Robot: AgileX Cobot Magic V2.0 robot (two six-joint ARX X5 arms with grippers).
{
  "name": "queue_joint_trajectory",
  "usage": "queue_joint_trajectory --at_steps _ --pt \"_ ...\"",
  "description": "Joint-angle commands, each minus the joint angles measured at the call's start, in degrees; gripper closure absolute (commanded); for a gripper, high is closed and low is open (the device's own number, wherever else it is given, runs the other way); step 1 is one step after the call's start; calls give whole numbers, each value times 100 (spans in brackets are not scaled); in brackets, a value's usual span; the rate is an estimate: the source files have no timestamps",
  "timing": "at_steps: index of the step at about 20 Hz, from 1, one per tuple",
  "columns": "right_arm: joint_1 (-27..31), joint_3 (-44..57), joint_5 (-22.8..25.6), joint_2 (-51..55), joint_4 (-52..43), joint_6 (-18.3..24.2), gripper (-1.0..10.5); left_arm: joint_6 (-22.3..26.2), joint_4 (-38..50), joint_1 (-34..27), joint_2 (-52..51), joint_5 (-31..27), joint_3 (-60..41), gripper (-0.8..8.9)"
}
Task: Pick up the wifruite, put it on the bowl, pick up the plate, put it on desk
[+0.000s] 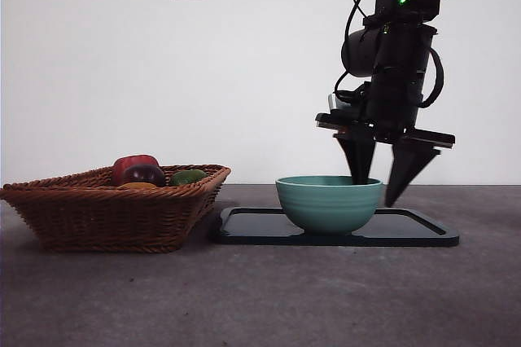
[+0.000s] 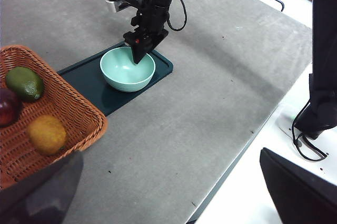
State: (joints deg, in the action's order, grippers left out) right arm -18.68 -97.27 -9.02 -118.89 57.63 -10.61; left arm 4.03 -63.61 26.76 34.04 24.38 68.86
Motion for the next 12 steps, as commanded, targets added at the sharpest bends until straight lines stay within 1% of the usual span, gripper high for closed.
queue_joint_trajectory --at_steps 1,2,6,10,12 --pt "-26 -138 4 -127 0 157 912 105 59 31 22 28 63 215" --pt "-26 -138 4 -127 37 214 933 105 59 31 22 28 63 215" --pt "-24 -142 15 -2 223 411 934 105 59 31 22 28 63 215" --pt "-24 -142 0 612 509 671 934 105 59 31 22 28 61 215" --pt "-13 -136 -144 859 684 706 934 105 59 31 22 28 63 215"
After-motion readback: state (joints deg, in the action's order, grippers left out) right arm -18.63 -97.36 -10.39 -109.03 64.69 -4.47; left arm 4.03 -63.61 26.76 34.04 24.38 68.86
